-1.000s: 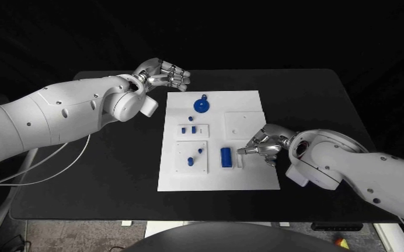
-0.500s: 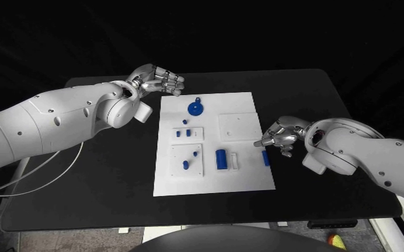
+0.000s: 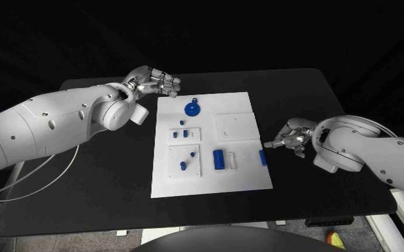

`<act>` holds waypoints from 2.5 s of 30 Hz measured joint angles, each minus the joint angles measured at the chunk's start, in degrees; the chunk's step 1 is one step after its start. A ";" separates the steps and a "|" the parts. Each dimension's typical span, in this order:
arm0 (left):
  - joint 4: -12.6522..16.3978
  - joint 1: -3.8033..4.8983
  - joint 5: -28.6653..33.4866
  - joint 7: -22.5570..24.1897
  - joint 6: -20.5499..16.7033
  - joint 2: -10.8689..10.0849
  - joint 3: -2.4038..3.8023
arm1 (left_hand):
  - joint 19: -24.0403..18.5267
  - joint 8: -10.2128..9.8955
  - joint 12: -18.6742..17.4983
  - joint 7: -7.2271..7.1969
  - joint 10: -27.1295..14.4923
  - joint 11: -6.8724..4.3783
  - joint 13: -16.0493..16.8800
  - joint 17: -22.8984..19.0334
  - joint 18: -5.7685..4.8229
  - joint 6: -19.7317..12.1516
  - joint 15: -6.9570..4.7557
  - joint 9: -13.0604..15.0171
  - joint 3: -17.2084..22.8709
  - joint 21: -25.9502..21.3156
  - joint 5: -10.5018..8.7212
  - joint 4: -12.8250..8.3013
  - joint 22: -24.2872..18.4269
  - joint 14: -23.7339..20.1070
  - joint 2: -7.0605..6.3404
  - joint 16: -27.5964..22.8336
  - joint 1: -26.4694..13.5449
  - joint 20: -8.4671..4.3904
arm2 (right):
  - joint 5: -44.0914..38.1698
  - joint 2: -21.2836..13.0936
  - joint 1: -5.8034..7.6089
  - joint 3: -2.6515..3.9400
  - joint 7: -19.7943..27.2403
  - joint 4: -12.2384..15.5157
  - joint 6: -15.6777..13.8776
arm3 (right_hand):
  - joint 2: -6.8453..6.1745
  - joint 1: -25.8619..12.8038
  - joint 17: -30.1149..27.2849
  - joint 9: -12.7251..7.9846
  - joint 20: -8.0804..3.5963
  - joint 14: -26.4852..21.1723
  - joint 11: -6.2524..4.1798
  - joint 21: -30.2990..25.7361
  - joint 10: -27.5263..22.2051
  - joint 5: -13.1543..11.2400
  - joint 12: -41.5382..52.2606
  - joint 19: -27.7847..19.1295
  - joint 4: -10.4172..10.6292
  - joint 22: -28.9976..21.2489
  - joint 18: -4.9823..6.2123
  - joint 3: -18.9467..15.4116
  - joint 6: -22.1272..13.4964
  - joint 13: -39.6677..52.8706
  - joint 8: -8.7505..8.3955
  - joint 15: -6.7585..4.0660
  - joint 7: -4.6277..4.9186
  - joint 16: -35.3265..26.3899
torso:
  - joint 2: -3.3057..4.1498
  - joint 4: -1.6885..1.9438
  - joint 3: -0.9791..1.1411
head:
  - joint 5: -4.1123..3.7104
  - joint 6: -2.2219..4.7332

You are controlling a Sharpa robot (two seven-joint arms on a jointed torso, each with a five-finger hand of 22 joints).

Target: Assemble the parts on the task board

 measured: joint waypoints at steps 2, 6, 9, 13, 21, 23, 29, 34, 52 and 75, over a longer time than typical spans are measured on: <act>0.00 0.00 0.00 0.00 0.02 0.00 -0.01 | 0.00 0.00 0.00 0.00 0.00 0.00 0.00 0.00 -0.01 0.00 0.00 0.00 0.10 0.00 0.00 0.10 -0.05 0.00 0.00 0.00 0.00 0.00 | -0.40 0.23 -0.29 0.01 -0.65 -0.18 0.39 | 0.00 0.00 0.00 -1.18 0.00 0.00 0.00 0.00 0.00 0.00 0.00 0.00 0.24 0.00 0.00 0.04 0.09 -0.04 0.00 0.00 0.09 0.00 | 0.00 0.03 -0.03 | -0.03 -0.01; 0.01 0.00 0.00 0.01 0.03 0.00 -0.01 | 0.00 0.00 0.00 0.00 0.00 0.00 0.00 0.00 0.00 0.00 0.00 0.00 0.16 0.00 0.00 0.16 -0.13 0.00 0.20 0.00 -0.20 0.00 | -0.86 1.08 -1.16 -0.01 -1.61 -0.38 0.80 | 0.00 0.00 0.00 -3.59 0.00 0.00 0.00 0.00 0.00 -0.26 0.00 0.00 1.26 0.00 0.00 0.42 0.26 -0.04 0.00 0.00 0.25 0.00 | 0.01 0.07 -0.05 | -0.08 -0.05; 0.02 0.00 0.00 0.03 0.04 -0.02 -0.01 | 0.00 0.00 0.00 0.00 0.00 0.00 0.00 0.00 0.00 0.00 0.00 0.00 0.16 0.00 0.00 0.16 -0.14 0.00 0.20 0.00 -0.20 0.00 | -1.05 2.02 -1.87 -0.04 -2.13 -0.78 0.90 | 0.00 0.00 0.00 -3.70 0.00 0.00 0.00 0.00 0.00 -0.26 0.00 0.00 1.26 0.00 0.00 0.43 0.26 -0.04 0.00 0.00 0.25 0.00 | 0.02 0.10 -0.06 | -0.11 -0.12; 0.04 -0.01 0.00 0.05 0.06 -0.02 -0.02 | 0.00 0.00 0.00 0.00 0.00 0.00 0.00 -0.01 0.00 0.00 0.00 0.00 0.16 0.00 0.00 0.16 -0.13 0.00 0.20 0.00 -0.20 0.00 | -1.21 2.99 -2.93 -0.07 -2.62 -1.33 0.89 | 0.00 0.00 0.00 -3.67 0.00 0.00 0.00 -0.23 0.00 -0.26 0.00 0.00 1.26 0.00 0.00 0.42 0.27 -0.04 0.04 0.00 0.24 0.00 | 0.02 0.11 -0.06 | -0.15 -0.25; 0.04 -0.01 0.00 0.06 0.09 -0.10 -0.02 | 0.00 0.00 0.00 0.00 0.00 0.00 0.00 -0.01 0.00 0.00 0.00 0.00 0.16 0.00 0.00 0.16 -0.13 0.00 0.20 0.00 -0.20 0.00 | -1.45 4.18 -3.61 0.15 -2.78 -1.39 0.28 | 0.64 0.64 0.04 -3.63 -0.01 0.00 0.00 -0.23 0.01 -0.21 0.00 0.00 -0.06 0.00 0.00 -0.21 0.82 -0.04 0.15 0.00 0.17 0.00 | 0.04 0.10 -0.04 | -0.03 -0.46; 0.04 -0.01 0.00 0.06 0.10 -0.10 -0.02 | 0.00 0.00 0.00 0.00 0.00 0.00 0.00 -0.01 0.01 0.00 0.00 0.00 0.16 0.00 0.00 0.16 -0.13 0.00 0.20 0.00 -0.20 0.00 | -1.58 4.30 -3.68 0.16 -2.80 -1.42 0.06 | 1.48 1.48 0.04 -3.63 -0.01 0.00 0.01 -0.23 0.02 0.49 0.00 0.00 -1.84 0.00 0.00 -0.30 1.47 -0.01 -0.02 0.00 0.08 0.00 | 0.04 0.08 -0.04 | 0.01 -0.47; 0.04 -0.01 0.00 0.07 0.14 -0.11 -0.02 | 0.13 0.00 0.00 0.00 0.00 0.00 0.00 0.01 0.00 0.00 0.00 0.00 0.00 0.00 0.00 0.32 -0.57 0.00 0.20 0.00 -0.20 0.13 | -2.36 4.81 -3.82 0.11 -2.96 -1.77 -0.41 | 3.77 4.39 0.16 -3.70 -0.01 0.00 0.02 -0.23 0.03 -2.56 0.00 0.00 -6.79 0.00 0.00 4.23 3.14 -0.01 -0.03 0.00 -0.55 0.00 | 0.03 0.07 -0.04 | 0.03 -0.51; 0.03 -0.01 0.00 0.07 0.17 -0.15 -0.02 | 0.21 0.00 0.00 0.00 0.00 0.00 0.00 0.05 0.00 0.00 0.00 0.00 -0.05 0.00 0.00 0.37 -0.77 0.00 0.20 0.00 -0.20 0.21 | -3.11 5.19 -3.99 0.10 -3.00 -1.85 -0.71 | -4.99 2.21 0.26 -3.70 -0.01 0.09 -0.01 -0.23 -0.01 -16.91 -0.20 0.00 -9.70 0.00 0.00 33.75 5.30 0.11 -0.19 -0.31 -1.01 0.00 | 0.02 0.07 -0.04 | 0.05 -0.59; 0.07 -0.01 0.00 0.06 0.27 -0.36 -0.02 | 0.21 0.00 0.00 0.00 0.00 0.00 0.00 0.04 0.00 0.00 0.00 0.00 -0.05 0.00 0.00 0.37 -0.76 0.00 0.19 0.00 -0.19 0.21 | -3.43 4.81 -4.43 -0.15 -2.66 -1.47 -3.02 | -5.38 -0.72 0.26 -4.07 -0.22 0.11 -1.18 0.00 0.89 -19.09 -0.21 -0.21 -11.16 0.00 0.00 40.86 7.99 0.24 -0.50 -0.28 -2.56 -0.27 | 0.00 0.07 -0.01 | 0.25 -0.62; 0.09 -0.01 0.00 0.05 0.29 -0.33 -0.02 | 0.21 0.00 0.00 0.00 0.00 0.00 0.00 0.03 0.00 0.00 0.00 0.00 0.11 0.00 0.00 0.53 -1.22 0.00 0.19 0.00 -0.19 0.21 | 2.55 4.59 -2.59 2.04 -1.55 6.40 -6.34 | -4.14 -2.20 0.61 -6.45 -0.22 0.10 -1.37 1.24 1.14 -17.18 -0.56 -0.21 -11.14 -0.01 0.00 38.42 9.15 0.73 -0.28 -0.28 -2.09 0.42 | -0.01 0.12 -0.13 | 0.58 -0.62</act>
